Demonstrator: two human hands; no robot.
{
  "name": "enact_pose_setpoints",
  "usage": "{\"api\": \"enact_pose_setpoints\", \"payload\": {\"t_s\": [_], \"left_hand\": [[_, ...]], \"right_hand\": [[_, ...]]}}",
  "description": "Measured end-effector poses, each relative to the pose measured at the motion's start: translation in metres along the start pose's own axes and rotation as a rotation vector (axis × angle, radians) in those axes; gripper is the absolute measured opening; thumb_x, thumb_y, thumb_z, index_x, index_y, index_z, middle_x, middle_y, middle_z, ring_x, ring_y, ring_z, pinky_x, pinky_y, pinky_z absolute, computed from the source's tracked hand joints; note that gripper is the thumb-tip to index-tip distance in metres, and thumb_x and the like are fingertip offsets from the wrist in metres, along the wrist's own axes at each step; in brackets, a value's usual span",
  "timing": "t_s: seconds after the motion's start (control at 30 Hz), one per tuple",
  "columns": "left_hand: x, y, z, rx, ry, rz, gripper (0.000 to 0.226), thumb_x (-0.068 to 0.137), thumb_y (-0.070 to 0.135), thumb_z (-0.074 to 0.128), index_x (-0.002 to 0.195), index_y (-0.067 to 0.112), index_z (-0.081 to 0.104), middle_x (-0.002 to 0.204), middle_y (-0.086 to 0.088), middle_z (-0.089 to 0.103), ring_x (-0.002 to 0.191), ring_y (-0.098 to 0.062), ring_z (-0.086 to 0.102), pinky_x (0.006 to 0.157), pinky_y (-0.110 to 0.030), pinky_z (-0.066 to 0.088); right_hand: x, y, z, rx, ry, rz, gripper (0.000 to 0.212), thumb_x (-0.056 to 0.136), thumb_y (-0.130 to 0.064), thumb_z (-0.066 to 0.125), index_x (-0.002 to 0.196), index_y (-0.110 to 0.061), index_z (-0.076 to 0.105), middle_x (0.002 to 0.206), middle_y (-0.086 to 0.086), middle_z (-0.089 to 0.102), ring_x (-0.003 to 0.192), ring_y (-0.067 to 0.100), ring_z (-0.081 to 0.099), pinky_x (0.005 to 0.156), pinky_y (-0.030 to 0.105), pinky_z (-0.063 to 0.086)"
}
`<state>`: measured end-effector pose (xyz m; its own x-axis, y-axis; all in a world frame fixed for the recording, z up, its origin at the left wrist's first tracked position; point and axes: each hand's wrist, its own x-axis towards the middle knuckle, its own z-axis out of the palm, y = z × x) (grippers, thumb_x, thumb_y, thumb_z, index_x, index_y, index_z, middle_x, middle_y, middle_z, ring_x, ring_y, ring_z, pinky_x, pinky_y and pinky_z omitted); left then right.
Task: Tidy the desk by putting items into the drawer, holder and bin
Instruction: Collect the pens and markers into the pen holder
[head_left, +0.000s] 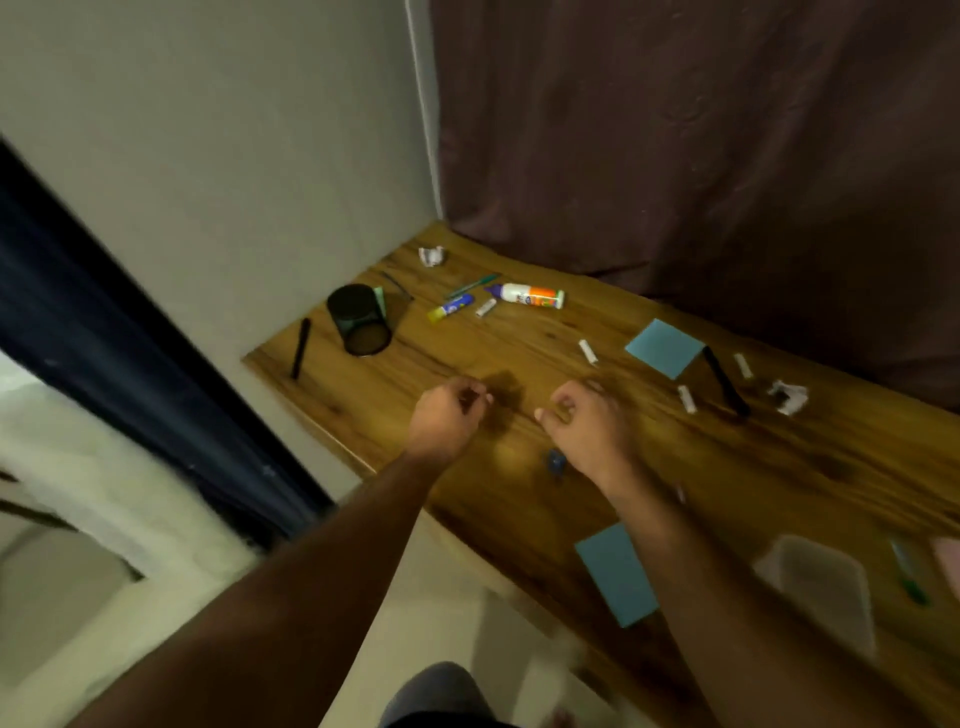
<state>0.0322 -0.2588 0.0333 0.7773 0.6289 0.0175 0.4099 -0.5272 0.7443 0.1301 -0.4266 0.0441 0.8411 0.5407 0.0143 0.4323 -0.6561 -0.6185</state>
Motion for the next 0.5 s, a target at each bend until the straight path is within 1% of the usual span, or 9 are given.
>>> {"api": "enact_pose_setpoints", "payload": {"t_s": [0.07, 0.1, 0.17, 0.23, 0.3, 0.37, 0.43, 0.5], "left_hand": [[0.010, -0.019, -0.022, 0.006, 0.049, -0.065, 0.019, 0.090, 0.035, 0.062, 0.102, 0.021, 0.069, 0.094, 0.004, 0.071, 0.085, -0.012, 0.066, 0.076, -0.030, 0.056], [0.016, -0.027, -0.033, -0.002, 0.082, -0.093, 0.019, 0.091, 0.037, 0.061, 0.101, 0.023, 0.068, 0.094, 0.006, 0.069, 0.083, -0.009, 0.065, 0.073, -0.029, 0.055], [0.028, -0.043, -0.054, -0.029, 0.159, -0.137, 0.014, 0.092, 0.039, 0.060, 0.098, 0.027, 0.064, 0.093, 0.011, 0.066, 0.080, -0.004, 0.062, 0.063, -0.020, 0.050], [0.044, -0.061, -0.075, -0.074, 0.221, -0.193, 0.013, 0.093, 0.039, 0.058, 0.101, 0.029, 0.061, 0.095, 0.012, 0.064, 0.081, -0.003, 0.061, 0.061, -0.019, 0.047], [0.065, -0.082, -0.094, -0.098, 0.272, -0.241, 0.017, 0.093, 0.036, 0.057, 0.106, 0.027, 0.061, 0.097, 0.010, 0.064, 0.083, -0.007, 0.063, 0.064, -0.022, 0.050], [0.087, -0.103, -0.110, -0.143, 0.300, -0.289, 0.019, 0.094, 0.035, 0.057, 0.110, 0.026, 0.060, 0.100, 0.007, 0.066, 0.088, -0.012, 0.065, 0.072, -0.030, 0.055], [0.112, -0.125, -0.126, -0.224, 0.286, -0.334, 0.021, 0.094, 0.033, 0.056, 0.113, 0.025, 0.059, 0.105, 0.003, 0.067, 0.095, -0.017, 0.065, 0.083, -0.041, 0.057], [0.132, -0.144, -0.136, -0.275, 0.254, -0.373, 0.024, 0.095, 0.030, 0.054, 0.118, 0.023, 0.058, 0.109, -0.001, 0.067, 0.099, -0.019, 0.065, 0.088, -0.045, 0.056]], "right_hand": [[0.016, -0.020, 0.016, 0.036, -0.057, -0.050, 0.025, 0.083, -0.037, 0.071, 0.099, -0.018, 0.065, 0.107, 0.005, 0.066, 0.103, 0.025, 0.061, 0.087, 0.037, 0.050], [0.024, -0.029, 0.023, 0.042, -0.084, -0.068, 0.024, 0.083, -0.036, 0.070, 0.100, -0.019, 0.065, 0.107, 0.004, 0.065, 0.103, 0.024, 0.060, 0.087, 0.035, 0.049], [0.039, -0.048, 0.035, 0.044, -0.126, -0.091, 0.025, 0.084, -0.037, 0.069, 0.102, -0.021, 0.064, 0.109, 0.002, 0.065, 0.103, 0.021, 0.059, 0.084, 0.031, 0.046], [0.057, -0.069, 0.050, 0.038, -0.151, -0.127, 0.029, 0.085, -0.038, 0.069, 0.107, -0.021, 0.063, 0.112, 0.001, 0.064, 0.103, 0.019, 0.059, 0.083, 0.030, 0.046], [0.079, -0.093, 0.065, 0.041, -0.183, -0.143, 0.033, 0.085, -0.039, 0.069, 0.112, -0.021, 0.061, 0.115, -0.001, 0.062, 0.104, 0.018, 0.057, 0.084, 0.032, 0.049], [0.100, -0.118, 0.081, 0.050, -0.220, -0.142, 0.037, 0.086, -0.039, 0.069, 0.117, -0.023, 0.058, 0.119, -0.001, 0.060, 0.107, 0.017, 0.056, 0.086, 0.035, 0.051], [0.125, -0.146, 0.100, 0.051, -0.243, -0.135, 0.042, 0.085, -0.040, 0.069, 0.122, -0.025, 0.054, 0.123, -0.001, 0.058, 0.112, 0.019, 0.055, 0.090, 0.039, 0.051], [0.145, -0.174, 0.117, 0.053, -0.255, -0.125, 0.050, 0.084, -0.040, 0.070, 0.127, -0.026, 0.051, 0.129, 0.001, 0.055, 0.117, 0.022, 0.054, 0.092, 0.040, 0.051]]}}
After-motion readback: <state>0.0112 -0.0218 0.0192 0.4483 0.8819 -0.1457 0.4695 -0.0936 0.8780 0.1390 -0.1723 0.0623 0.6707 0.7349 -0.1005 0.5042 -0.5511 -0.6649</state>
